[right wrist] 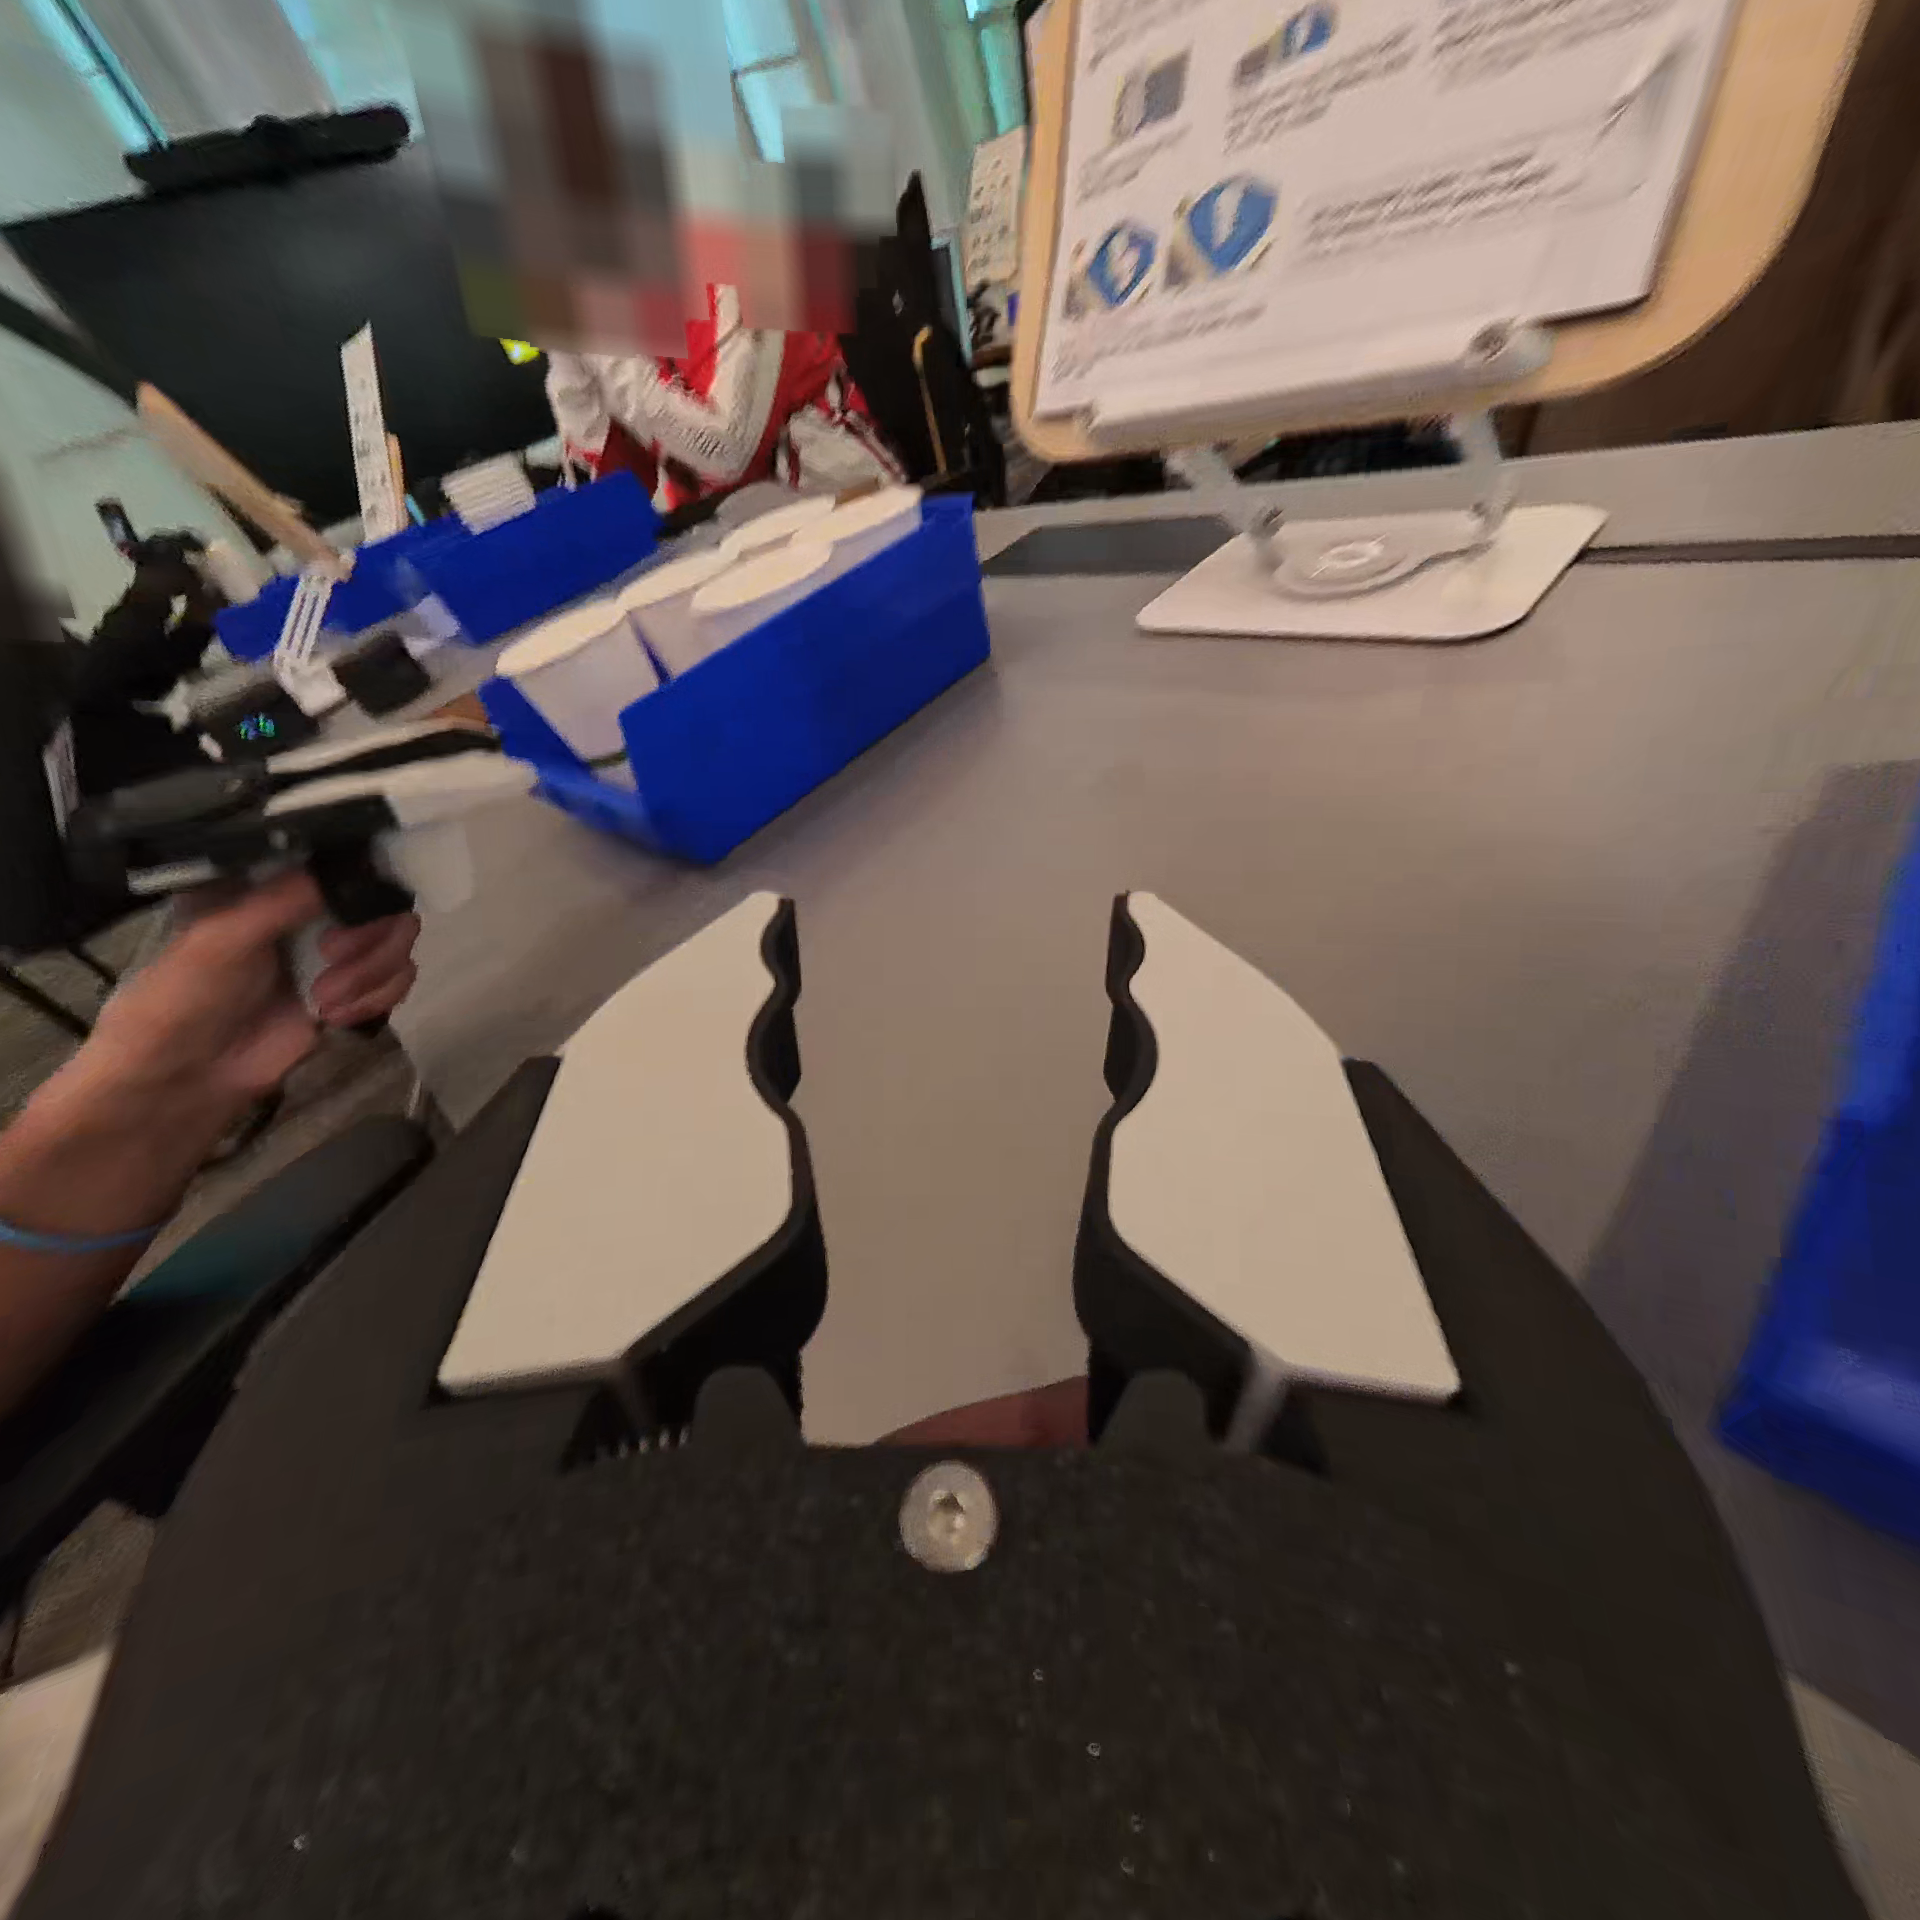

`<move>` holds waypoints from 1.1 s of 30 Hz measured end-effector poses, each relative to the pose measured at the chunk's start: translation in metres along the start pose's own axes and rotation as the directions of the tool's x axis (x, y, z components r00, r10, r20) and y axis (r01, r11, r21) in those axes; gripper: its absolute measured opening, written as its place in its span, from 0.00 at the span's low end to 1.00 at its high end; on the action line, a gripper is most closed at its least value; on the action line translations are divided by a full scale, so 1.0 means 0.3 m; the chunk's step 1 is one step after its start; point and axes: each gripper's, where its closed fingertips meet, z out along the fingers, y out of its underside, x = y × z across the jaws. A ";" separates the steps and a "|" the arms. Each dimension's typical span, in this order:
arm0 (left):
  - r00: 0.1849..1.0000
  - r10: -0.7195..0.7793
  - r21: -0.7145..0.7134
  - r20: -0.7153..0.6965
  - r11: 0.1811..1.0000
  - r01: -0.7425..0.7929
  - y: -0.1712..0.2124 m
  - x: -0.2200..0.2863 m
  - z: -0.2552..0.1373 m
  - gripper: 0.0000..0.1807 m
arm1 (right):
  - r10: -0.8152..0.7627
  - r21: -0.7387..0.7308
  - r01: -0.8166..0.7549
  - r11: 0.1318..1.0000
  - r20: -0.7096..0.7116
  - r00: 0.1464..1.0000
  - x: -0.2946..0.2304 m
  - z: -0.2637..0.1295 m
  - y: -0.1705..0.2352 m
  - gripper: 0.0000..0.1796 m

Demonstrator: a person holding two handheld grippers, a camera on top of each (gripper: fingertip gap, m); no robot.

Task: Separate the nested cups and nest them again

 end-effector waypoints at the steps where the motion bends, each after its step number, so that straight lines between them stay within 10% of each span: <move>1: 1.000 0.006 0.001 0.022 1.000 -0.006 0.009 -0.015 -0.002 0.42 | -0.041 -0.017 0.041 0.999 0.007 0.999 -0.026 0.006 0.034 0.32; 5: 0.997 -0.006 -0.012 0.076 1.000 0.007 0.024 -0.067 0.011 0.43 | -0.233 -0.084 0.229 0.970 -0.042 0.971 -0.041 0.026 0.114 0.30; 33: 0.813 -0.116 -0.085 0.571 0.976 0.199 0.032 -0.587 0.240 0.50 | -0.118 -0.230 0.138 0.963 0.097 0.988 -0.093 0.050 0.237 0.24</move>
